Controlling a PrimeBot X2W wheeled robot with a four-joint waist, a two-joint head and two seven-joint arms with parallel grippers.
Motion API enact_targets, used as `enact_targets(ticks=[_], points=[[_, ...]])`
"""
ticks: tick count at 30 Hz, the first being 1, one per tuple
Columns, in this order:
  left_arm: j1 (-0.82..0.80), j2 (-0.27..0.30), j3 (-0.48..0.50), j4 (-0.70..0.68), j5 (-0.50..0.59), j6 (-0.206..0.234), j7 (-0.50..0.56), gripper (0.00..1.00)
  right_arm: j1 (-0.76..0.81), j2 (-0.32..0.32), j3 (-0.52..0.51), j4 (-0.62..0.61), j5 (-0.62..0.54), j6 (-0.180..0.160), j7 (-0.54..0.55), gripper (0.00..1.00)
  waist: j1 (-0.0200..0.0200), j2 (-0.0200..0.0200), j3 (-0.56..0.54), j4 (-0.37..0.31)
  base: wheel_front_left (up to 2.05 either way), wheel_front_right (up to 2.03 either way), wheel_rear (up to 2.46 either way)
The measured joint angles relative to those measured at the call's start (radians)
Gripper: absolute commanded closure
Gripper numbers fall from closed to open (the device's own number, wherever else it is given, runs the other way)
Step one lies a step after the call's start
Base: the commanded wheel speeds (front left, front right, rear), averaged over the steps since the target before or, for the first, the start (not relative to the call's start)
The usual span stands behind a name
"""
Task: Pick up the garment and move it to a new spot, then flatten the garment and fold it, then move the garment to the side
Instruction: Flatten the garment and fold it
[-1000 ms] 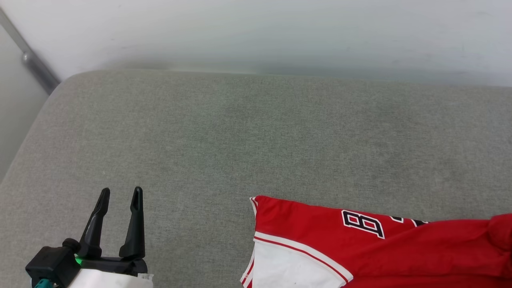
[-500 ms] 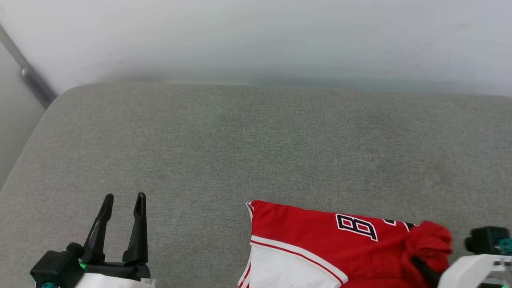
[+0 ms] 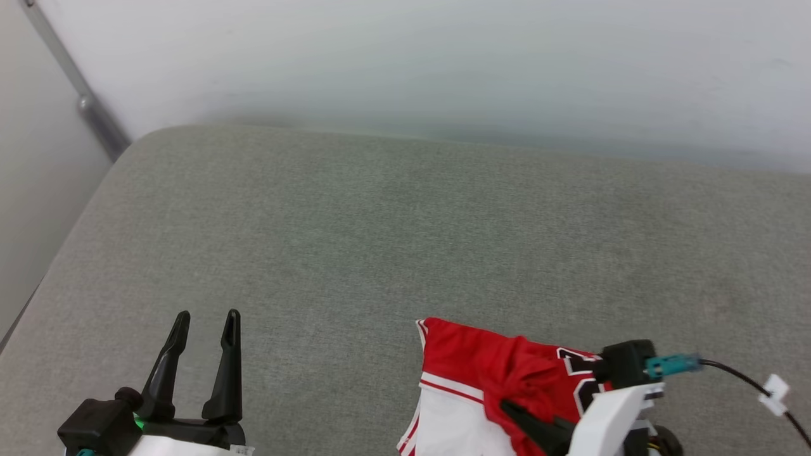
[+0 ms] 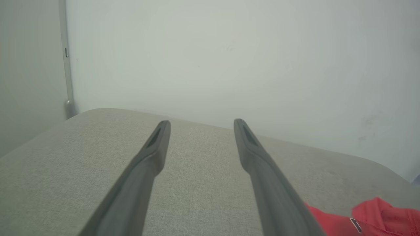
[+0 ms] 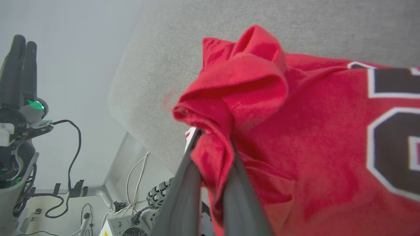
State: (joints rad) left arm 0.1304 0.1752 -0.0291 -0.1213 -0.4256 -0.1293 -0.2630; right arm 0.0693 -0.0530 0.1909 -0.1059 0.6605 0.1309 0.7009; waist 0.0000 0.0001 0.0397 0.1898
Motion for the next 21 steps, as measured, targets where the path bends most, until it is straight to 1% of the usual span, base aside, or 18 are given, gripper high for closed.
enact_targets(ticks=[4,10,11,12,13,16,19,21], points=[[0.000,0.005,-0.005,0.004,-0.001,0.000,0.000,0.00,-0.042,0.001,0.078,0.080,0.031,0.000,-0.049,1.00,0.0000,0.0000,0.001,0.028,0.00,0.00,0.00],[0.000,0.009,-0.020,0.010,-0.002,0.000,0.000,0.00,-0.102,0.001,0.107,0.238,0.045,0.000,-0.138,1.00,0.0000,0.0000,0.004,0.066,0.00,0.00,0.00],[0.000,0.010,-0.022,0.012,-0.003,0.000,0.000,0.00,-0.110,0.001,0.109,0.265,0.046,0.000,-0.152,0.80,0.0000,0.0000,0.004,0.071,0.00,0.00,0.00],[0.000,0.011,-0.024,0.013,-0.003,0.000,0.000,0.00,-0.116,0.001,0.116,0.285,0.042,0.000,-0.166,0.05,0.0000,0.0000,0.004,0.075,0.00,0.00,0.00],[0.000,0.012,-0.025,0.014,-0.003,0.000,0.000,0.00,-0.125,0.001,0.126,0.303,0.041,0.000,-0.174,0.00,0.0000,0.0000,0.004,0.079,0.00,0.00,0.00],[0.000,0.014,-0.025,0.016,-0.006,0.000,0.000,0.00,-0.141,0.001,0.170,0.329,0.052,0.000,-0.194,0.00,0.0000,0.0000,0.000,0.083,0.00,0.00,0.00],[0.001,0.015,-0.022,0.017,-0.006,0.000,0.000,0.00,-0.157,0.001,0.244,0.318,0.058,0.000,-0.199,0.00,0.0000,0.0000,-0.003,0.079,0.00,0.00,0.00],[0.005,0.015,-0.019,0.017,-0.006,0.000,0.000,0.00,-0.161,0.005,0.261,0.308,0.067,0.000,-0.210,0.00,0.0000,0.0000,-0.005,0.072,0.00,0.00,0.00]])
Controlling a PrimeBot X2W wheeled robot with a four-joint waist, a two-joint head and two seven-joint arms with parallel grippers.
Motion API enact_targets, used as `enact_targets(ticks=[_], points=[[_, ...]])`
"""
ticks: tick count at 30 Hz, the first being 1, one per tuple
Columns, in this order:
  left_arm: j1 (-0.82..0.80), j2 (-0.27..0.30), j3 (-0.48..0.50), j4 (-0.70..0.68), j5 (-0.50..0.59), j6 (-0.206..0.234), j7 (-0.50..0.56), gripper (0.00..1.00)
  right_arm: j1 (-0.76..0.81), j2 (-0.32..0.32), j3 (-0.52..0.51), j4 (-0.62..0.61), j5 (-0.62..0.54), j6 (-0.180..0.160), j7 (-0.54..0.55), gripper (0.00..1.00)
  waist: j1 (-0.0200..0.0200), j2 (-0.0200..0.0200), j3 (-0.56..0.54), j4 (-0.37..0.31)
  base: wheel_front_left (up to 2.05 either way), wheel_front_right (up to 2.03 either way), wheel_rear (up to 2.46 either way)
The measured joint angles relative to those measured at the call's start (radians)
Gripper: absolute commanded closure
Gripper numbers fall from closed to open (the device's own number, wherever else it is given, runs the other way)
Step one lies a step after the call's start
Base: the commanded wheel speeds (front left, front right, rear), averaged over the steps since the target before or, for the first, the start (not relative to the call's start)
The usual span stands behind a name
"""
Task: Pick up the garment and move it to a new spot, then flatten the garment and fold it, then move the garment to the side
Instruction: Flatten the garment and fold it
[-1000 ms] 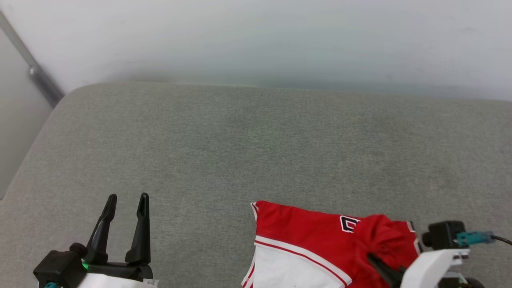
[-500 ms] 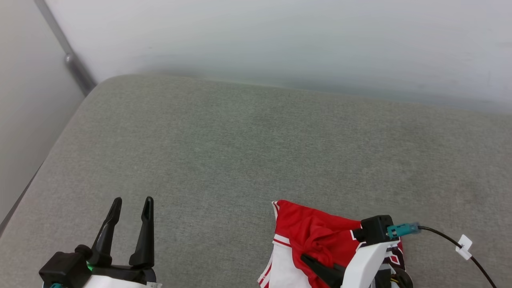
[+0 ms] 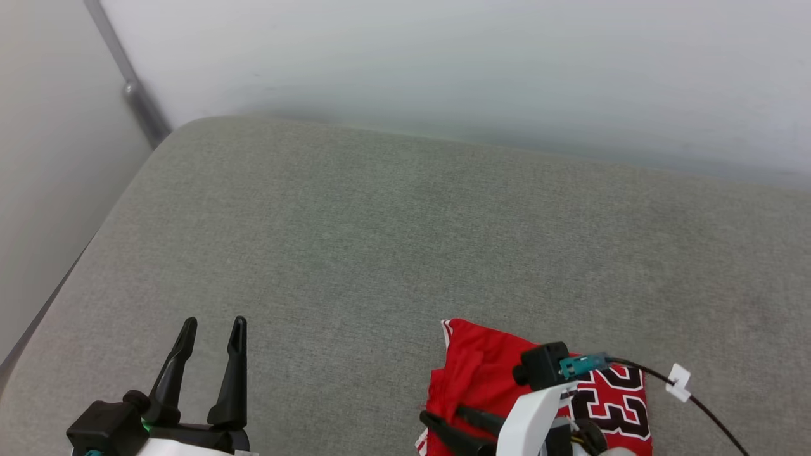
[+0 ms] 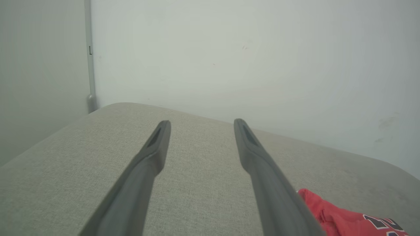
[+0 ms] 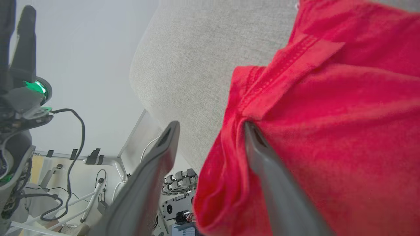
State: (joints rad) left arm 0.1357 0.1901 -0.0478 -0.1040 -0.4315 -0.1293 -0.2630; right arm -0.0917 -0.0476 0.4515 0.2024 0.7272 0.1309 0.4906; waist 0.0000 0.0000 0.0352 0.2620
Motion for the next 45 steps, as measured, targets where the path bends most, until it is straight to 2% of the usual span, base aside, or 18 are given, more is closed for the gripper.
enact_targets(ticks=[4,12,18,23,27,31,37,45], points=[[0.000,0.000,-0.003,0.000,0.000,0.000,0.000,0.00,-0.033,-0.001,-0.012,-0.010,-0.005,0.000,-0.015,0.00,0.0000,0.0000,-0.003,-0.019,0.00,0.00,0.00],[-0.001,-0.002,0.005,-0.006,0.000,0.000,0.000,0.00,-0.132,-0.015,-0.165,-0.074,-0.204,0.000,-0.053,0.00,0.0000,0.0000,-0.003,-0.071,0.00,0.00,0.00],[-0.015,-0.009,0.007,-0.012,0.001,0.000,0.000,0.00,-0.171,-0.161,-0.232,-0.150,-0.375,0.000,-0.170,0.00,0.0000,0.0000,0.007,-0.107,0.00,0.00,0.00],[-0.019,-0.016,0.012,-0.018,0.005,0.000,0.000,0.00,-0.145,-0.236,-0.330,-0.195,-0.466,0.000,-0.295,0.00,0.0000,0.0000,0.015,-0.131,0.00,0.00,0.00],[-0.023,-0.022,0.014,-0.024,0.007,0.000,0.000,0.00,-0.070,-0.226,-0.415,-0.234,-0.479,0.000,-0.388,0.00,0.0000,0.0000,0.021,-0.141,0.00,0.00,0.00],[-0.023,-0.030,0.017,-0.029,0.012,0.000,0.000,0.00,-0.001,-0.190,-0.461,-0.286,-0.486,0.000,-0.470,0.00,0.0001,0.0000,0.026,-0.149,0.00,0.00,0.00],[-0.023,-0.035,0.017,-0.033,0.022,0.000,0.000,0.00,0.067,-0.144,-0.478,-0.323,-0.519,0.000,-0.565,0.00,0.0000,0.0000,0.028,-0.154,0.00,0.00,0.00],[-0.019,-0.043,0.019,-0.030,0.031,0.000,0.000,0.00,0.119,-0.080,-0.492,-0.323,-0.545,0.000,-0.615,0.00,0.0000,0.0000,0.023,-0.150,0.00,0.00,0.00]])
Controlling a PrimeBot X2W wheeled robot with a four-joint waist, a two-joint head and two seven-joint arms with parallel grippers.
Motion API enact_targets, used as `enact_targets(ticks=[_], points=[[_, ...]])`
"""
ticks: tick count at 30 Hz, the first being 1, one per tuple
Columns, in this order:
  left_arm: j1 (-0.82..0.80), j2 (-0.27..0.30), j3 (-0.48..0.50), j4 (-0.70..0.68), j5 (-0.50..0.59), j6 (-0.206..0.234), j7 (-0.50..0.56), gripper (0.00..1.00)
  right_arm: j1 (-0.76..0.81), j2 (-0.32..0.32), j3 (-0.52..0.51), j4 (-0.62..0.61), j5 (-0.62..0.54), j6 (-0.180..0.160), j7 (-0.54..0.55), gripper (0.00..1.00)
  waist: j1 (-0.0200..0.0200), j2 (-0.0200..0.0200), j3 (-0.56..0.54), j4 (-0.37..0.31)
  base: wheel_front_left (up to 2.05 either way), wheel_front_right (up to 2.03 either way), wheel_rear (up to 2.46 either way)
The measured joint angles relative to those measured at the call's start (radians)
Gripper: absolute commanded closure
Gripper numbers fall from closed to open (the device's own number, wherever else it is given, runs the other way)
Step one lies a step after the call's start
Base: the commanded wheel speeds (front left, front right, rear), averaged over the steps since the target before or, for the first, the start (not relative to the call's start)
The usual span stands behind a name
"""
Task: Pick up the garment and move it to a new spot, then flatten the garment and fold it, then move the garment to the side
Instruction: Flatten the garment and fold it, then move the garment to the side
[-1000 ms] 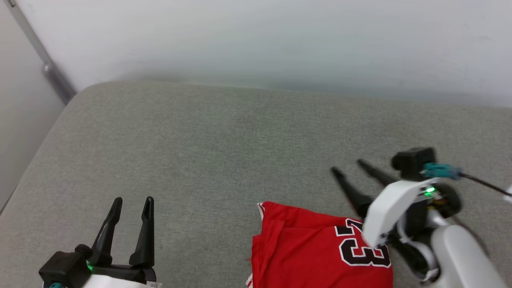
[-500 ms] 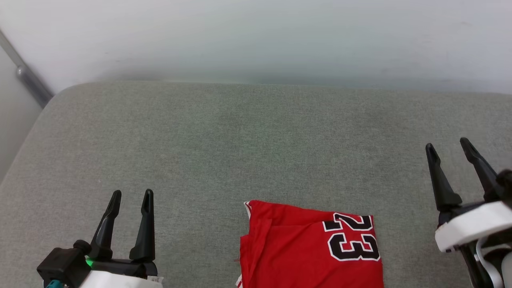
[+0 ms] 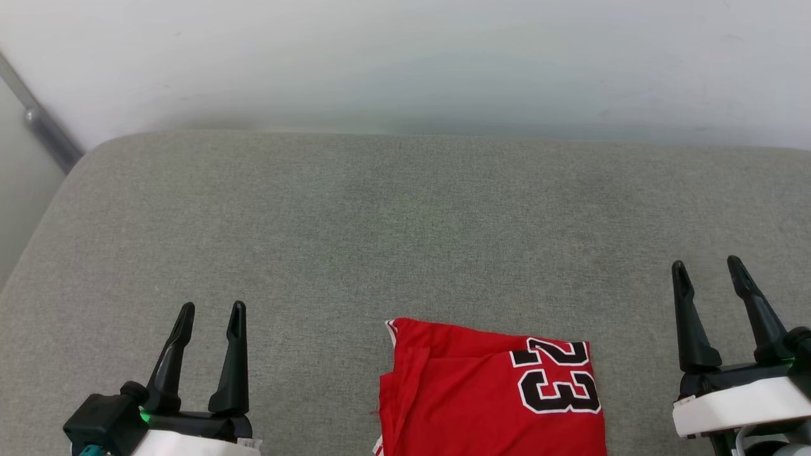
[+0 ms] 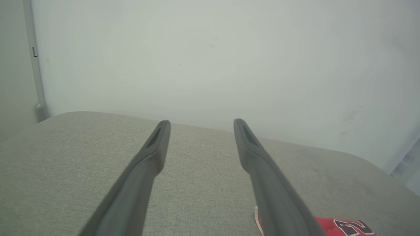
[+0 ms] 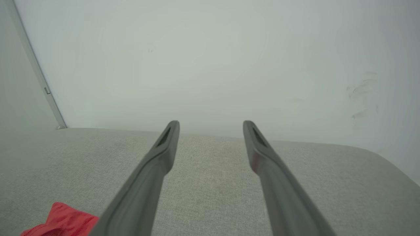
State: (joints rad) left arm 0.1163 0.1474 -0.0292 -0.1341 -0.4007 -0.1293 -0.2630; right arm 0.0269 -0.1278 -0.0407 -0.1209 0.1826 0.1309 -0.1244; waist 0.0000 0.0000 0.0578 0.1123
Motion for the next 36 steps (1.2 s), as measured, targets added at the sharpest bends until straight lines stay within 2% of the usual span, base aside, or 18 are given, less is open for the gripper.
enact_targets(ticks=[7,18,22,25,31,33,36], points=[[0.002,-0.004,0.001,0.001,0.005,0.000,0.000,0.00,0.001,0.026,-0.003,0.015,-0.007,0.000,-0.017,0.00,0.0000,0.0000,-0.005,-0.001,0.00,0.00,0.00],[0.001,-0.003,-0.006,0.003,0.004,0.000,0.000,0.00,0.001,0.034,-0.001,0.017,0.001,0.000,0.002,0.00,0.0000,0.0000,0.012,0.000,0.00,0.00,0.00],[-0.005,-0.002,-0.013,0.003,0.002,0.000,0.000,0.00,0.001,0.016,0.011,0.016,0.017,0.000,0.077,0.00,0.0000,0.0000,0.028,0.003,0.00,0.00,0.00],[-0.013,-0.001,-0.017,0.005,0.001,0.000,0.000,0.00,0.001,-0.024,0.045,-0.006,0.051,0.000,0.192,0.00,0.0000,0.0000,0.042,0.007,0.00,0.00,0.00],[-0.031,-0.002,-0.028,0.010,0.000,0.000,0.000,0.00,0.012,-0.095,0.089,-0.079,0.169,0.000,0.616,0.00,0.0000,0.0000,0.075,0.018,0.00,0.00,0.00],[-0.045,-0.004,-0.034,0.012,0.000,0.000,0.000,0.00,0.017,-0.078,0.074,-0.102,0.214,0.000,0.769,0.00,0.0000,0.0000,0.088,0.024,0.00,0.00,0.00],[-0.055,-0.008,-0.047,0.023,0.000,0.000,0.000,0.00,0.031,-0.044,0.053,-0.129,0.221,0.000,0.951,0.00,0.0000,0.0000,0.103,0.038,0.00,0.00,0.00]])
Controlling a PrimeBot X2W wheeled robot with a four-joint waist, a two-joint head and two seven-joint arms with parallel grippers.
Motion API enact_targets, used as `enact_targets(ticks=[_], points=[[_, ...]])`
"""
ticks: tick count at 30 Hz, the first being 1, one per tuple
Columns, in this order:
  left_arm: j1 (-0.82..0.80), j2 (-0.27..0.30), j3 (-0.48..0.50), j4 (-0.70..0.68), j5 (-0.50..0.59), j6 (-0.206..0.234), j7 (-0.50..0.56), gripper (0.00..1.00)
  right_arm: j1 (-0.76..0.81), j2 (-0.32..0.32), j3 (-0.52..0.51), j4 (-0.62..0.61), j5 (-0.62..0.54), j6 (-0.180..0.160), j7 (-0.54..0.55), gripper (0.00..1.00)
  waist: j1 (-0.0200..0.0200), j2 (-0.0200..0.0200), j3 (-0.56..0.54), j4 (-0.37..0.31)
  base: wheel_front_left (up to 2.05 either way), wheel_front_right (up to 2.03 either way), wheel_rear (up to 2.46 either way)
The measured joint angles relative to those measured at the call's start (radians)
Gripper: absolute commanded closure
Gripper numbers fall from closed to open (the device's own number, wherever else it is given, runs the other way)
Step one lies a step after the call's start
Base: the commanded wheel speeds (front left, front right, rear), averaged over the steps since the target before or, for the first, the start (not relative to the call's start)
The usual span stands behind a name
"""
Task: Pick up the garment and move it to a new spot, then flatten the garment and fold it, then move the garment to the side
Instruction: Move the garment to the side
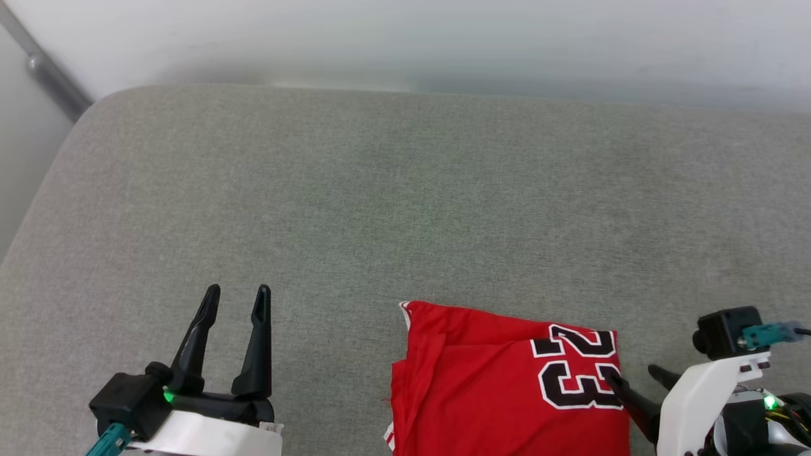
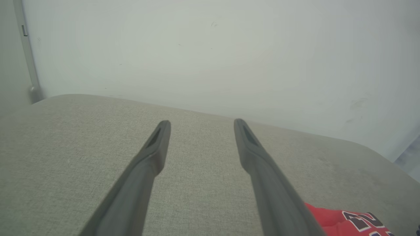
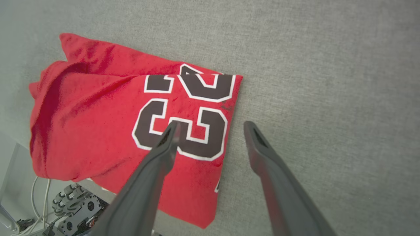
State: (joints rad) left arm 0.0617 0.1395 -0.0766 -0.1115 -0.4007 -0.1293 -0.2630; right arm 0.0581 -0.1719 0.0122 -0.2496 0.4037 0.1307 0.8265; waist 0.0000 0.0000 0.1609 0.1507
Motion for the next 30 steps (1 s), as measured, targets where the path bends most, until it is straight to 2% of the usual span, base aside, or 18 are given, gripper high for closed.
enact_targets(ticks=[3,7,13,18,19,20,21,25,30], points=[[-0.015,-0.002,-0.014,0.007,0.000,0.000,0.000,0.00,0.000,0.016,-0.009,-0.005,-0.043,0.000,0.106,0.00,0.0000,0.0000,0.015,0.018,0.00,0.00,0.00],[-0.038,-0.004,-0.029,0.013,-0.003,0.000,0.000,0.00,-0.004,0.066,-0.029,0.037,-0.072,0.000,0.182,0.00,0.0000,0.0000,0.038,0.044,0.00,0.00,0.00],[-0.052,-0.004,-0.049,0.028,-0.007,0.000,0.000,0.00,-0.019,0.089,-0.029,0.104,-0.109,0.000,0.193,0.00,0.0000,0.0000,0.063,0.090,0.00,0.00,0.00],[-0.063,-0.005,-0.062,0.036,-0.008,0.000,0.000,0.00,-0.030,0.087,-0.017,0.159,-0.130,0.000,0.145,0.00,0.0000,0.0000,0.071,0.116,0.00,0.00,0.00],[-0.063,-0.005,-0.064,0.038,-0.008,0.000,0.000,0.00,-0.032,0.087,-0.018,0.171,-0.130,0.000,0.132,0.09,-0.0001,0.0000,0.070,0.119,0.00,0.00,0.00],[-0.063,-0.005,-0.067,0.039,-0.008,0.000,0.000,0.00,-0.036,0.089,-0.020,0.183,-0.131,0.000,0.115,0.65,-0.0001,0.0000,0.068,0.120,0.00,0.00,0.00],[-0.063,-0.005,-0.069,0.039,-0.008,0.000,0.000,0.00,-0.038,0.088,-0.014,0.192,-0.135,0.000,0.101,1.00,-0.0001,0.0000,0.065,0.121,0.00,0.00,0.00],[-0.057,-0.003,-0.073,0.040,-0.012,0.000,0.000,0.00,-0.063,0.060,0.036,0.230,-0.173,0.001,0.056,1.00,0.0000,0.0000,0.046,0.115,0.00,0.00,0.00],[-0.037,-0.002,-0.084,0.043,-0.017,0.000,0.000,0.00,-0.105,-0.040,0.137,0.229,-0.274,0.001,0.007,1.00,0.0000,0.0000,0.022,0.077,0.00,0.00,0.00]])
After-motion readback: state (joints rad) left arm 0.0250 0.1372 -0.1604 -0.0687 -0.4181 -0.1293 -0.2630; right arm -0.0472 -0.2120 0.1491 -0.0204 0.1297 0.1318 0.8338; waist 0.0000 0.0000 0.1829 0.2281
